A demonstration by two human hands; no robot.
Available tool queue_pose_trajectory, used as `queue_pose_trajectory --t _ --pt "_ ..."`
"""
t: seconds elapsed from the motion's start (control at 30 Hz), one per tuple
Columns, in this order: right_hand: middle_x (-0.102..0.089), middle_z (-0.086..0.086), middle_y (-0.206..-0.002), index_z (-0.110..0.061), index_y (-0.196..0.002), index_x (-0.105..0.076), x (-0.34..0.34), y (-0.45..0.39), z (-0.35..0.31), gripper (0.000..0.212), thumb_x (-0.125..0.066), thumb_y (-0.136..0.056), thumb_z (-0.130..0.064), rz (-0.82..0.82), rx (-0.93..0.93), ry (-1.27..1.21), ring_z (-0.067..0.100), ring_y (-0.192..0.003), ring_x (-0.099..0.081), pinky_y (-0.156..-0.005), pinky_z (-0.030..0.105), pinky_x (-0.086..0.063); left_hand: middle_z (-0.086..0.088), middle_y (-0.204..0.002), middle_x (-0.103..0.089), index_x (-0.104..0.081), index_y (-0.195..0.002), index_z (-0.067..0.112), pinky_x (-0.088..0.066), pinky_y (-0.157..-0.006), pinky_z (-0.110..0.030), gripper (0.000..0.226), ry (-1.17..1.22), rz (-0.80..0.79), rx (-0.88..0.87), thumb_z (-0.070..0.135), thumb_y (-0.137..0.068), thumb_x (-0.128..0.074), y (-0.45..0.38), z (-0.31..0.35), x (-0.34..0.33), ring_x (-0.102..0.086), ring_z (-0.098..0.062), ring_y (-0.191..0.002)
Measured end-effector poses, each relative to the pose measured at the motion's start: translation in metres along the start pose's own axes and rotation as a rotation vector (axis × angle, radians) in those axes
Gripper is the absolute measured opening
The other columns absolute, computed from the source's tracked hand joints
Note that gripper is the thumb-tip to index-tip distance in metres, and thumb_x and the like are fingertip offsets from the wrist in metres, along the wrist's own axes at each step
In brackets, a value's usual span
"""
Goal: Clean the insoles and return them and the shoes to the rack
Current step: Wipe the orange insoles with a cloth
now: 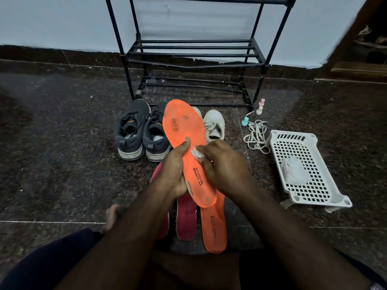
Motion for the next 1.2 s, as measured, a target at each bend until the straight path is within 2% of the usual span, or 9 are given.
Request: queue_pose_trajectory --t 0.17,0.3,0.37,0.5,0.67,0.8,0.87,1.1,1.2 --pt "-0.065 0.003 -0.092 -0.015 -0.100 -0.075 -0.008 0.008 0.004 0.020 -0.075 -0.080 -0.014 -0.103 -0.076 -0.090 0.018 -0.087 -0.063 -0.076 0.018 -0.040 -0.024 -0.132 -0.062 -0.050 -0.140 0.000 -0.056 -0.089 -0.049 0.056 0.017 0.065 -0.048 0.042 -0.103 -0.042 -0.009 0.004 0.014 -0.062 -0.040 -0.119" --pt "-0.066 0.003 -0.092 -0.015 -0.099 -0.074 0.007 -0.001 0.011 0.018 -0.074 -0.082 -0.015 0.067 -0.128 -0.124 0.016 -0.085 -0.062 -0.077 0.026 -0.046 -0.021 -0.104 -0.072 -0.057 -0.131 0.000 -0.057 -0.079 -0.045 0.044 0.024 0.073 -0.034 0.032 -0.103 -0.044 -0.008 -0.001 0.012 -0.072 -0.033 -0.086" --pt "-0.065 0.004 -0.091 -0.013 -0.100 -0.074 0.011 -0.007 0.011 0.018 -0.072 -0.082 -0.013 0.122 -0.117 -0.109 0.017 -0.085 -0.061 -0.077 0.025 -0.044 -0.018 -0.094 -0.072 -0.061 -0.124 0.000 -0.055 -0.082 -0.045 0.038 0.031 0.059 -0.032 0.026 -0.103 -0.044 -0.007 -0.005 0.009 -0.071 -0.030 -0.081" --pt "-0.062 0.005 -0.087 -0.012 -0.099 -0.074 -0.012 0.001 -0.002 0.016 -0.064 -0.087 -0.014 0.014 -0.037 -0.040 0.022 -0.082 -0.061 -0.072 0.035 -0.050 -0.016 -0.085 -0.066 -0.062 -0.107 -0.001 -0.052 -0.086 -0.041 0.031 0.043 0.073 -0.015 0.026 -0.103 -0.046 -0.008 -0.008 0.011 -0.066 -0.027 -0.078" --pt "-0.066 0.005 -0.091 -0.014 -0.102 -0.075 -0.026 0.014 -0.006 0.020 -0.065 -0.085 -0.011 -0.134 -0.029 -0.053 0.024 -0.086 -0.065 -0.075 0.039 -0.053 -0.021 -0.095 -0.070 -0.062 -0.113 -0.002 -0.051 -0.083 -0.043 0.040 0.032 0.140 0.000 0.033 -0.104 -0.045 -0.009 -0.005 0.018 -0.067 -0.032 -0.081" --pt "-0.065 0.008 -0.091 -0.009 -0.098 -0.074 -0.009 0.003 0.002 0.021 -0.060 -0.082 -0.010 0.041 -0.093 -0.068 0.024 -0.087 -0.064 -0.081 0.032 -0.049 -0.019 -0.088 -0.072 -0.063 -0.109 -0.001 -0.055 -0.079 -0.043 0.034 0.006 0.127 -0.020 0.026 -0.104 -0.044 -0.005 -0.008 0.012 -0.071 -0.031 -0.076" --pt "-0.067 0.008 -0.094 -0.009 -0.099 -0.074 -0.004 -0.002 0.007 0.022 -0.061 -0.082 -0.007 0.086 -0.125 -0.063 0.024 -0.089 -0.065 -0.083 0.029 -0.047 -0.021 -0.095 -0.072 -0.064 -0.113 -0.001 -0.055 -0.081 -0.044 0.034 -0.005 0.118 -0.022 0.025 -0.104 -0.045 -0.001 -0.010 0.009 -0.072 -0.032 -0.081" --pt "-0.069 0.003 -0.089 -0.018 -0.097 -0.076 -0.025 0.015 -0.008 0.026 -0.056 -0.080 -0.018 -0.159 -0.048 -0.058 0.022 -0.085 -0.066 -0.075 0.038 -0.053 -0.017 -0.084 -0.072 -0.066 -0.100 0.001 -0.054 -0.081 -0.041 0.034 -0.050 0.184 -0.047 0.027 -0.105 -0.044 -0.004 -0.009 0.013 -0.070 -0.029 -0.075" --pt "-0.067 0.006 -0.090 -0.013 -0.097 -0.075 -0.008 0.006 0.002 0.022 -0.060 -0.081 -0.011 -0.003 -0.105 -0.092 0.021 -0.086 -0.064 -0.081 0.031 -0.049 -0.017 -0.083 -0.073 -0.065 -0.100 0.001 -0.056 -0.077 -0.040 0.033 -0.072 0.180 -0.045 0.024 -0.105 -0.043 0.000 -0.009 0.011 -0.071 -0.029 -0.073"
Point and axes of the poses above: each hand's wrist, its own y-axis away from the middle knuckle, its own x-axis out of the back of the hand, z = x × y, the point moved 7 cm from there along -y, towards the middle knuckle
